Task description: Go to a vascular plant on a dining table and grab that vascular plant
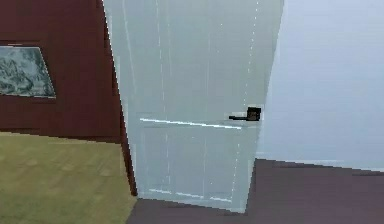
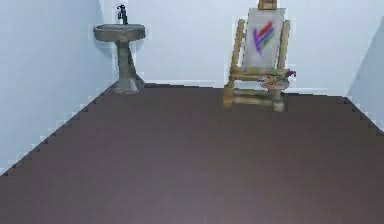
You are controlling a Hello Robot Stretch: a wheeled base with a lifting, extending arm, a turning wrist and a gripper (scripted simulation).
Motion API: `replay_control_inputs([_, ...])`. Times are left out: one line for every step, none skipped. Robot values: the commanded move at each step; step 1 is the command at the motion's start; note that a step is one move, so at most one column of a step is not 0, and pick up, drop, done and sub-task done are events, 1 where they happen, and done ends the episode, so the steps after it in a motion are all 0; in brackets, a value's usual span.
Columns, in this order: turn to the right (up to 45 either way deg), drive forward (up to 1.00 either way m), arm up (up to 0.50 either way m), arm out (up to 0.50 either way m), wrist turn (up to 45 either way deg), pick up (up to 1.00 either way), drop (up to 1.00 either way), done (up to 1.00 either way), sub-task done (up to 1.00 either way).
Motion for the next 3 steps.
replay_control_inputs([27.0, 0.0, 0.0, 0.0, 0.0, 0.0, 0.0, 0.0, 0.0])
replay_control_inputs([0.0, 0.45, 0.0, 0.0, 0.0, 0.0, 0.0, 0.0, 0.0])
replay_control_inputs([-45.0, 0.0, 0.0, 0.0, 0.0, 0.0, 0.0, 0.0, 0.0])
